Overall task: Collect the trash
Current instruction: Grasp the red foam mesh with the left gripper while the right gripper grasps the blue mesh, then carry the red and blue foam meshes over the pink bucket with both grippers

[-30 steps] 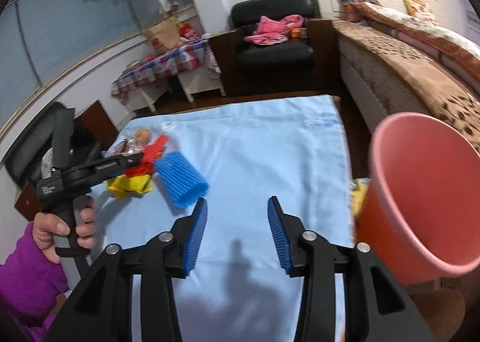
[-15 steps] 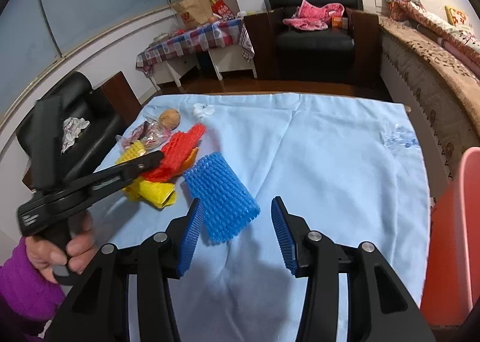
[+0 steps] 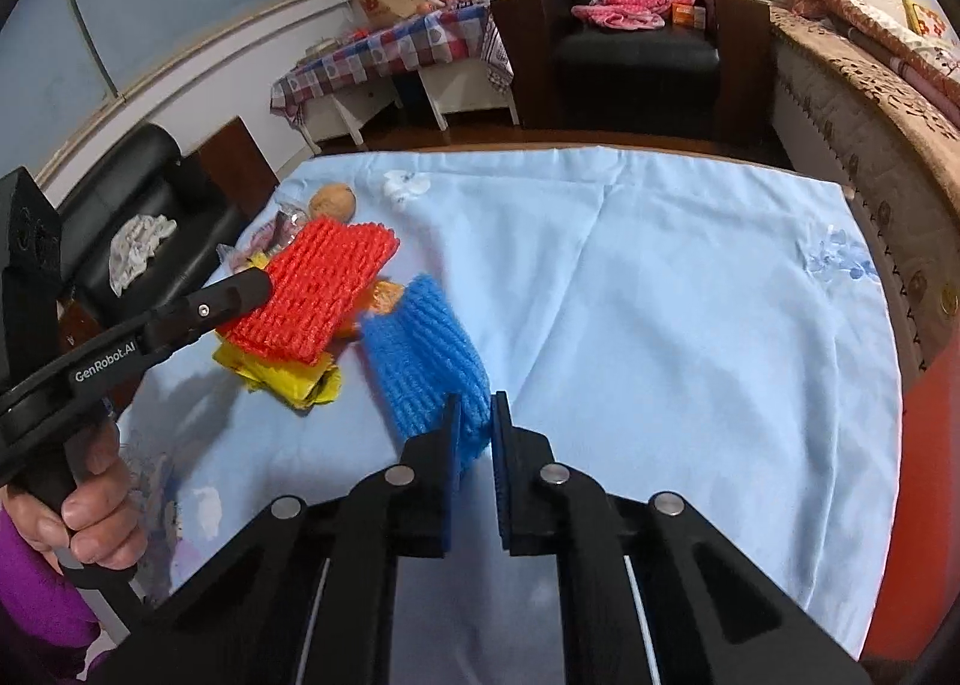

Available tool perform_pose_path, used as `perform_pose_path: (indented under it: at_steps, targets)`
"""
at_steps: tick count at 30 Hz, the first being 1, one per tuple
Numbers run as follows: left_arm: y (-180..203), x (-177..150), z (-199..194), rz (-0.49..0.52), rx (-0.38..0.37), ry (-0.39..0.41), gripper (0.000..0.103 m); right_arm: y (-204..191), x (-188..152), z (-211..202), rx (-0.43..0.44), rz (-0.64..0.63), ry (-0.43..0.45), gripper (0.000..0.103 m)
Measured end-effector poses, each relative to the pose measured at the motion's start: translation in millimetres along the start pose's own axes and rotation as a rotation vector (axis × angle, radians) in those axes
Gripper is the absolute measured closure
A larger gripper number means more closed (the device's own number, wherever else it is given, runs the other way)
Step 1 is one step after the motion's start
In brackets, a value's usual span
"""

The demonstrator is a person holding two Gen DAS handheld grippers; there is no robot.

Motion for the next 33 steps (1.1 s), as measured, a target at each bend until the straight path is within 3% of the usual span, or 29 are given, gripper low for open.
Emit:
perform_pose_path:
  at_steps: [13,33]
  targets:
    - [33,-1,-24,0.041,-0.034,0.029,0.094,24,-11,-74,0.018,0.079,0.130,0.095]
    - [144,-16,-18,0.221,-0.136,0.002,0.094,118,-63,-171,-0.125,0.293,0.299,0.094]
Point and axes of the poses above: each gripper's, at about its wrist camera, not at the fingertips, and z roughly the way its jaws point, y to its right, x to its top, the point moved 8 cm from there along z, roughly the way its jaws point, and after that the axes turned 8 degrees about -y, right-handed, at the moved point
